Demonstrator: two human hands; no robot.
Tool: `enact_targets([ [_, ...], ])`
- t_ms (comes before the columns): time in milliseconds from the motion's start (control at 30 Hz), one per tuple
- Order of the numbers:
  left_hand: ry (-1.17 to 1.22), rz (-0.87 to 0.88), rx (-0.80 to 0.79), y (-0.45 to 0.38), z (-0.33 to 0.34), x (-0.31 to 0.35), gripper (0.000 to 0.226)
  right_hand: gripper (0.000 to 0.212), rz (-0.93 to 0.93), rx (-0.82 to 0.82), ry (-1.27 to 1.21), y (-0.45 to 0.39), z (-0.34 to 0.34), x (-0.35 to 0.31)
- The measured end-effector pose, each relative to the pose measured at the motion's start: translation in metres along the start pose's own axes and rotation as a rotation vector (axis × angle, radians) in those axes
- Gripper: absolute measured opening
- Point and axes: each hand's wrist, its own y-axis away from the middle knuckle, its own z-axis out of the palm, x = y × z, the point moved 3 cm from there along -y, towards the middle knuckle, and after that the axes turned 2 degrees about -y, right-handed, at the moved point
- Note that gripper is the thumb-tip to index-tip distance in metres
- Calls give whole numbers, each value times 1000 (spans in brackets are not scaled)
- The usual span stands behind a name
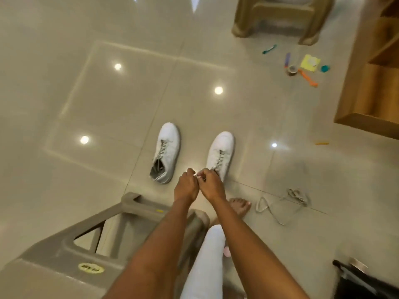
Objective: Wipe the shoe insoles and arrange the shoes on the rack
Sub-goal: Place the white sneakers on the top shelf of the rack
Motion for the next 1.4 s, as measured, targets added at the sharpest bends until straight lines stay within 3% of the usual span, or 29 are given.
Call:
enact_targets([
  [233,-238,-206,168,-69,3,-144,43,39,-211,-204,290,-85,135,14],
  [467,-281,-202,64,-112,23,-206,31,64,-311,-302,395,-109,202,20],
  [667,-130,-152,266,-77,28,-172,20,67,-316,-241,446,-108,191,20],
  [867,-17,-170,370,-52,9,-115,26,27,-280,-124,478,-104,143,-6],
  [1000,137,-235,417,-37,-1,-93,36,19,-280,-68,393,-92,115,-13],
  [1100,179,-169,404,-25,0,-81,51,19,-316,13,317,-73,91,-8],
  [1200,203,-93,348,-15,2,-66,47,23,-319,36,322,-56,64,-5],
  [1400,240,159,301,31,9,-9,57,36,-147,138,242,-9,1,26],
])
